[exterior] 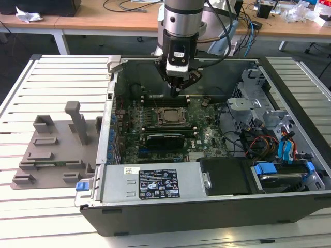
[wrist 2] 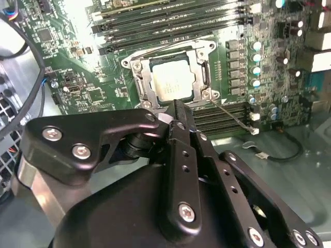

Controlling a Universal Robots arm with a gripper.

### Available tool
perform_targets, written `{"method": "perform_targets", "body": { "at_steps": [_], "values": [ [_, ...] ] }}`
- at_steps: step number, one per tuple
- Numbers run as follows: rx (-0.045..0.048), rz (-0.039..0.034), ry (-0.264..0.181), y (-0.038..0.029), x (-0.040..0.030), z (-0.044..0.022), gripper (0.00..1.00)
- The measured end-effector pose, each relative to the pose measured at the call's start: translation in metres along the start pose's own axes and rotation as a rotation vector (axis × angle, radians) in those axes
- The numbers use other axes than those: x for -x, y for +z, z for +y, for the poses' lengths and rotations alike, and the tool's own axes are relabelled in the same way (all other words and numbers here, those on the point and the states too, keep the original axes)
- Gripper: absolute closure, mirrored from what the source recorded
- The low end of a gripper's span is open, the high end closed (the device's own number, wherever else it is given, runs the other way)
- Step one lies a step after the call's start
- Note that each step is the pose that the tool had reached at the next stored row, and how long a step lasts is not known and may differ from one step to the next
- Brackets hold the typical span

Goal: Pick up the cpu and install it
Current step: 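Install the first cpu locking lever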

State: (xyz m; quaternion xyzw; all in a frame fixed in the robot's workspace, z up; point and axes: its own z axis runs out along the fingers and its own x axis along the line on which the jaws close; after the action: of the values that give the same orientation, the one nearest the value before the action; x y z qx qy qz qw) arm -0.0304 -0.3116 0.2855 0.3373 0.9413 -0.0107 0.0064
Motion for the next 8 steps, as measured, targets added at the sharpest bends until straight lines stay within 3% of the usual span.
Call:
{"method": "perform_targets", "body": {
  "at_steps": [8],
  "values": [
    [0.0019, -0.0024, -0.124, 0.0001, -0.0001, 0.0001, 0.89]
  ]
}}
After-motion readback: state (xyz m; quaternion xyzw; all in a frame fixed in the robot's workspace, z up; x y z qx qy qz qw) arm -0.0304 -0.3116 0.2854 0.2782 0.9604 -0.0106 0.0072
